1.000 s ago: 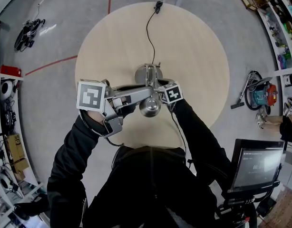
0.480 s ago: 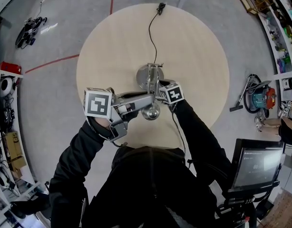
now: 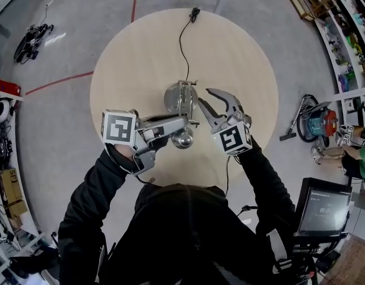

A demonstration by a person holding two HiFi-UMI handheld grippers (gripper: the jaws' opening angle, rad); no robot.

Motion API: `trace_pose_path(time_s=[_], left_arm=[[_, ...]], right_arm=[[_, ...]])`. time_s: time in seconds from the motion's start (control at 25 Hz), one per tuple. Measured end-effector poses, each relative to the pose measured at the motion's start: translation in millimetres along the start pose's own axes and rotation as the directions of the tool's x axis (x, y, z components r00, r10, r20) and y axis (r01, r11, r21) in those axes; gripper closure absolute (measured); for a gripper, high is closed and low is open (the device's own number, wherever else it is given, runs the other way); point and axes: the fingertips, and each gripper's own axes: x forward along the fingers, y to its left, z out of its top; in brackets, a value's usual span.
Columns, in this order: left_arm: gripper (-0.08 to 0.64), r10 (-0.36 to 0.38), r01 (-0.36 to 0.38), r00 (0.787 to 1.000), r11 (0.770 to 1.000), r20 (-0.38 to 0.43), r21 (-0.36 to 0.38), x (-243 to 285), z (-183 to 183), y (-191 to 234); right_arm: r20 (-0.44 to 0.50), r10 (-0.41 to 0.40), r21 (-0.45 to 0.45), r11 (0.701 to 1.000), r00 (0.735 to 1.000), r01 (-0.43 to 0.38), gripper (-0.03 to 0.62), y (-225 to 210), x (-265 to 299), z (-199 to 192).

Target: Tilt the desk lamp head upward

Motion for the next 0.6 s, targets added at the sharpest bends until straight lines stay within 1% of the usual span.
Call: trace_pose_path(time_s=[0.04, 0.08, 0.12, 0.16, 0.24, 0.32, 0.44, 0.48, 0.52, 0.6], left_arm=[[0.440, 0.002, -0.002, 1.000, 1.000, 0.000, -0.005, 1, 0, 1], [0.440, 0.006, -0.006, 1.000, 1.000, 0.000, -0.010, 1, 1, 2], [0.440, 0.010, -0.010, 1.000, 1.000, -0.001, -0.012, 2, 1, 3], [0.440, 0.013, -0.013, 1.000, 1.000, -0.003, -0.011, 2, 1, 4], [0.440, 0.015, -0.015, 1.000, 1.000, -0.010, -0.002, 3, 0, 5], [0.440, 0.019, -0.019, 1.000, 1.000, -0.013, 0.000, 3, 0, 5], [0.440, -0.003, 0.003, 1.000, 1.000, -0.003, -0.002, 3, 1, 1], [0.440, -0.020, 0.020, 1.000, 1.000, 0.002, -0.002, 4, 2, -2], [0.440, -0.032, 0.032, 0.999, 0.999, 0.006, -0.006, 5, 2, -3], [0.440, -0.019, 0.019, 1.000, 1.000, 0.006, -0.023, 3, 1, 0]], right_arm=[[0.017, 0.021, -0.123, 0.992, 1.000, -0.019, 0.466, 3, 1, 14], [0.030, 0.041, -0.225, 0.974, 0.999, -0.034, 0.460, 6, 5, 25], [0.043, 0.059, -0.308, 0.950, 0.997, -0.043, 0.459, 10, 9, 33], [0.059, 0.073, -0.375, 0.926, 0.996, -0.045, 0.459, 13, 12, 39], [0.100, 0.093, -0.480, 0.877, 0.991, -0.034, 0.457, 18, 14, 52], [0.138, 0.111, -0.566, 0.825, 0.984, -0.013, 0.457, 22, 10, 65], [0.146, 0.156, -0.660, 0.751, 0.977, -0.021, 0.459, 33, 2, 74], [0.146, 0.169, -0.679, 0.734, 0.975, -0.026, 0.459, 36, -2, 76], [0.151, 0.180, -0.690, 0.724, 0.972, -0.027, 0.459, 39, -5, 78], [0.163, 0.193, -0.698, 0.715, 0.968, -0.025, 0.459, 43, -8, 81]])
